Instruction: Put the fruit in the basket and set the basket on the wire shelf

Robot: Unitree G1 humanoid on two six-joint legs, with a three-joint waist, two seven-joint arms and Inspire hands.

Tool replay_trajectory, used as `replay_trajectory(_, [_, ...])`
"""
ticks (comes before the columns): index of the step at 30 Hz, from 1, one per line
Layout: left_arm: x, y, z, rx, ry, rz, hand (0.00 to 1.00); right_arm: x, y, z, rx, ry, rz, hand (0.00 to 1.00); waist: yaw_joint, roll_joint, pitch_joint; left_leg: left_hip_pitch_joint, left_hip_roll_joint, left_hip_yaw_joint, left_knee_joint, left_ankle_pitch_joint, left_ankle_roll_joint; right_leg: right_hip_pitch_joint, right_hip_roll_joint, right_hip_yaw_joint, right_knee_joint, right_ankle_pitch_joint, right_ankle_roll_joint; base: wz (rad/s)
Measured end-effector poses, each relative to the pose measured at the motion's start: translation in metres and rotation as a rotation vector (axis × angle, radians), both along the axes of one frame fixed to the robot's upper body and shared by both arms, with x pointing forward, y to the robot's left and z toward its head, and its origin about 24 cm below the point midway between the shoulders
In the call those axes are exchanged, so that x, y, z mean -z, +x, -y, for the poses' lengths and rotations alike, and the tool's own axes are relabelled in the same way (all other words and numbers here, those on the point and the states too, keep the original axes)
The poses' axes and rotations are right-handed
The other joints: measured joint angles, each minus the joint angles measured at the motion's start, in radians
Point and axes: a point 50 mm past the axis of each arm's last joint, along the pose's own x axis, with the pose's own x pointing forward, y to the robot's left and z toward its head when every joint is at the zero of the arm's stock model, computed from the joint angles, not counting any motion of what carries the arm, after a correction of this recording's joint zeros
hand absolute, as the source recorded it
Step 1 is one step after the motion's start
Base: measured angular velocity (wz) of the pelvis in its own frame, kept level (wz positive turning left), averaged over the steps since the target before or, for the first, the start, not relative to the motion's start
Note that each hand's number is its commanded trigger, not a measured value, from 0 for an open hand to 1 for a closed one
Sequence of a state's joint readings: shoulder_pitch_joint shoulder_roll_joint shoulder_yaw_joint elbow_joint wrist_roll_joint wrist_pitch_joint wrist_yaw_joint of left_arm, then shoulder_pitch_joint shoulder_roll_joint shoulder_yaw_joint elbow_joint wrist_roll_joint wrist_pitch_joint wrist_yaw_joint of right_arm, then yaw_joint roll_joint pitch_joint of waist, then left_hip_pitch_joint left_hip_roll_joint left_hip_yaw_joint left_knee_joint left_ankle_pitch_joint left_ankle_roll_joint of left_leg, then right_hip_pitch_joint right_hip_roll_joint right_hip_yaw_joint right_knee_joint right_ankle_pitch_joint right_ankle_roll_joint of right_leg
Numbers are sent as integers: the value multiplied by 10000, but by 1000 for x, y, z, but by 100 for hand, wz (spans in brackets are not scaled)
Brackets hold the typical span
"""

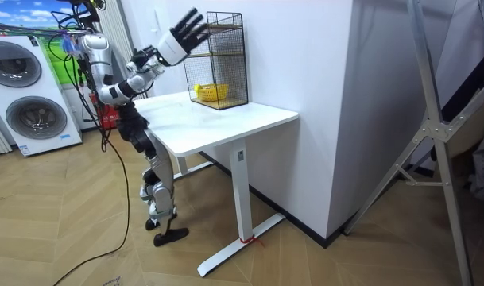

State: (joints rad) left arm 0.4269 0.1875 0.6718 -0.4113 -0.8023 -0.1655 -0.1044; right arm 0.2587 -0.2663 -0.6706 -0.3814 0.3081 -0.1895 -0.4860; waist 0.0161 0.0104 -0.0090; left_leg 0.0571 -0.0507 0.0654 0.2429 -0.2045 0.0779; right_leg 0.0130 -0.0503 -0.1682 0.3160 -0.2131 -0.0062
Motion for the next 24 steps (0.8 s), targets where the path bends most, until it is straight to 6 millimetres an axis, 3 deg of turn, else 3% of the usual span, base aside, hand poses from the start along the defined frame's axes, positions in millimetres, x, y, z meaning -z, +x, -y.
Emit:
replay_trajectory(4, [-24, -35, -36, -2916, -289, 1095, 0, -17, -31, 24, 2307, -293, 855, 0, 241, 10, -21, -35, -16, 48, 4, -7, -10, -136, -35, 44, 173, -76, -15, -4])
replay_trajectory(6, [-26, -53, -55, -4392, -392, 903, 0, -19, -40, 34, 3137, -350, 936, 0, 255, 38, -19, -94, -41, 59, 47, -25, -26, -260, -80, 42, 372, -193, -16, 0])
replay_trajectory(8, [-22, -75, -74, -5996, -753, 574, 0, -17, -56, 52, 4174, -24, 839, 0, 267, 15, -35, -300, -44, 35, 319, -165, -38, -445, -123, 28, 623, -333, -29, 2])
replay_trajectory(10, [-3, -110, -93, -8280, -1951, 35, 0, -11, -82, 71, 5741, 846, 1097, 0, 238, -32, -51, -405, -114, -6, 324, -175, -45, -643, -199, 25, 833, -459, -27, 6])
replay_trajectory(11, [2, -118, -97, -8786, -2277, -102, 0, -7, -88, 76, 6066, 1198, 1161, 0, 230, 6, -26, -444, -113, -16, 321, -170, -51, -667, -192, 25, 819, -457, -27, 5])
replay_trajectory(14, [32, -150, -108, -10971, -4310, -435, 0, 18, -118, 101, 7665, 3481, 1563, 0, 181, -19, -35, -514, -135, -116, 376, -177, -51, -689, -195, -1, 832, -518, -43, 9])
replay_trajectory(18, [94, -199, -108, -13709, -7694, -1222, 0, 85, -171, 117, 9896, 7563, 1771, 0, 100, -70, -48, -707, -129, -250, 487, -207, -69, -754, -209, -162, 804, -562, -95, 12])
replay_trajectory(22, [142, -249, -84, -16321, -9973, -2365, 0, 148, -228, 100, 12602, 10732, 2019, 0, 14, -56, -41, -855, -103, -450, 641, -265, -84, -691, -141, -266, 637, -520, -82, 13])
replay_trajectory(24, [154, -264, -73, -17124, -10504, -2872, 0, 167, -246, 86, 13502, 11445, 1872, 0, 88, -57, -42, -842, -96, -469, 658, -320, -35, -669, -135, -272, 630, -521, -80, 0])
